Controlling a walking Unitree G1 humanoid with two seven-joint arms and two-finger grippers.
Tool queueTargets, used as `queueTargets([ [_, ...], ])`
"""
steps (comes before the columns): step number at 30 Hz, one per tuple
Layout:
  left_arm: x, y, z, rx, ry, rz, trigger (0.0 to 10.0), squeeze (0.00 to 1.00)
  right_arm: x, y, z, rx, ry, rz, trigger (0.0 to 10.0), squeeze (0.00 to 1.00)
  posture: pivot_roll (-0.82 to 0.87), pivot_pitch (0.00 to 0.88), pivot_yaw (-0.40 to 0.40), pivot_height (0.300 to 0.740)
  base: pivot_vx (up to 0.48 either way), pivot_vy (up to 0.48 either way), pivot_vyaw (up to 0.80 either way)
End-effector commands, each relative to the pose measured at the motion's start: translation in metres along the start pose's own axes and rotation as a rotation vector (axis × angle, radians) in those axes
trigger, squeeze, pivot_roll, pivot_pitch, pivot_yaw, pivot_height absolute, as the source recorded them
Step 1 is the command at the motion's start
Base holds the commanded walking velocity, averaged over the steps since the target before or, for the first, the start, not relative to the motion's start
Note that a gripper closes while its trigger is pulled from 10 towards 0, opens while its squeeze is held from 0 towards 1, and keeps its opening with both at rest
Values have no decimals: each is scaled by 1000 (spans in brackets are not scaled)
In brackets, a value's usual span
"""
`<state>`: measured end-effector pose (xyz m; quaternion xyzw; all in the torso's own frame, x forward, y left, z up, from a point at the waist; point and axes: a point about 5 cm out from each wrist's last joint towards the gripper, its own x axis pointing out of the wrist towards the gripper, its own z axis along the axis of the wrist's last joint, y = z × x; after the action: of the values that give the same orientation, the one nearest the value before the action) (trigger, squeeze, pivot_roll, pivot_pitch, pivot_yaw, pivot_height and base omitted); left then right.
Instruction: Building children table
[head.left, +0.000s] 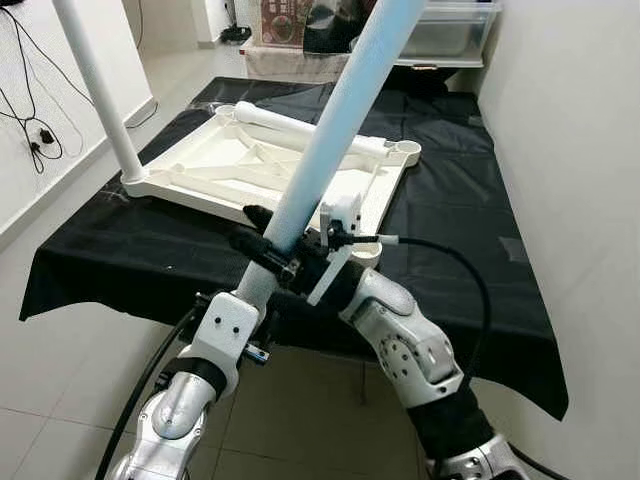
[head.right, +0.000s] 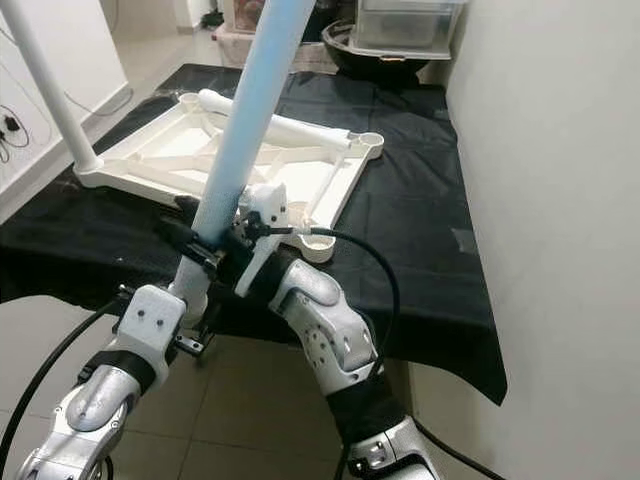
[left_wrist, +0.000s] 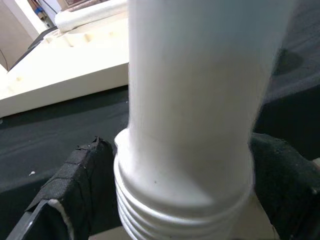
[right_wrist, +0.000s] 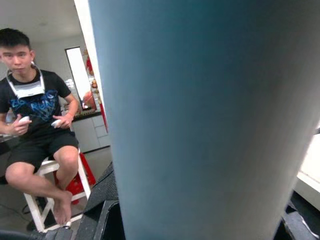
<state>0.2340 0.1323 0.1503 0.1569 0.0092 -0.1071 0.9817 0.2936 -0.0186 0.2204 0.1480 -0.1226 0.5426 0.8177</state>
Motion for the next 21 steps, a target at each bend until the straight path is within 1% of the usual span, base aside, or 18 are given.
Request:
queueTargets([
  [1, -1, -1, -5, 21, 19, -11, 10000, 0, -1, 8, -1, 14, 8, 52, 10000, 0, 12, 61, 5, 740, 0, 0, 0],
  [7, -1, -4, -6, 17, 21, -21, 10000, 0, -1, 11, -2, 29, 23, 78, 10000, 0, 10, 62, 1, 740, 0, 0, 0],
  [8, -1, -5, -6, 15, 19, -24, 9059, 0, -2, 12, -2, 34, 26, 82, 10000, 0, 9, 62, 3, 740, 0, 0, 0],
  [9, -1, -5, -6, 15, 19, -24, 9059, 0, -2, 12, -2, 34, 26, 82, 10000, 0, 9, 62, 3, 740, 0, 0, 0],
  [10, -2, -6, -7, 10, 17, -27, 2039, 0, -2, 12, -2, 39, 28, 85, 10000, 0, 9, 62, 3, 740, 0, 0, 0],
  [11, -2, -8, -7, 10, 12, -36, 0, 0, -2, 13, -2, 41, 30, 86, 10000, 0, 9, 62, 3, 740, 0, 0, 0],
  [21, -5, -11, -10, 31, 19, -52, 0, 0, 0, 10, 0, 63, 32, 57, 10000, 0, 7, 62, 3, 740, 0, 0, 0],
])
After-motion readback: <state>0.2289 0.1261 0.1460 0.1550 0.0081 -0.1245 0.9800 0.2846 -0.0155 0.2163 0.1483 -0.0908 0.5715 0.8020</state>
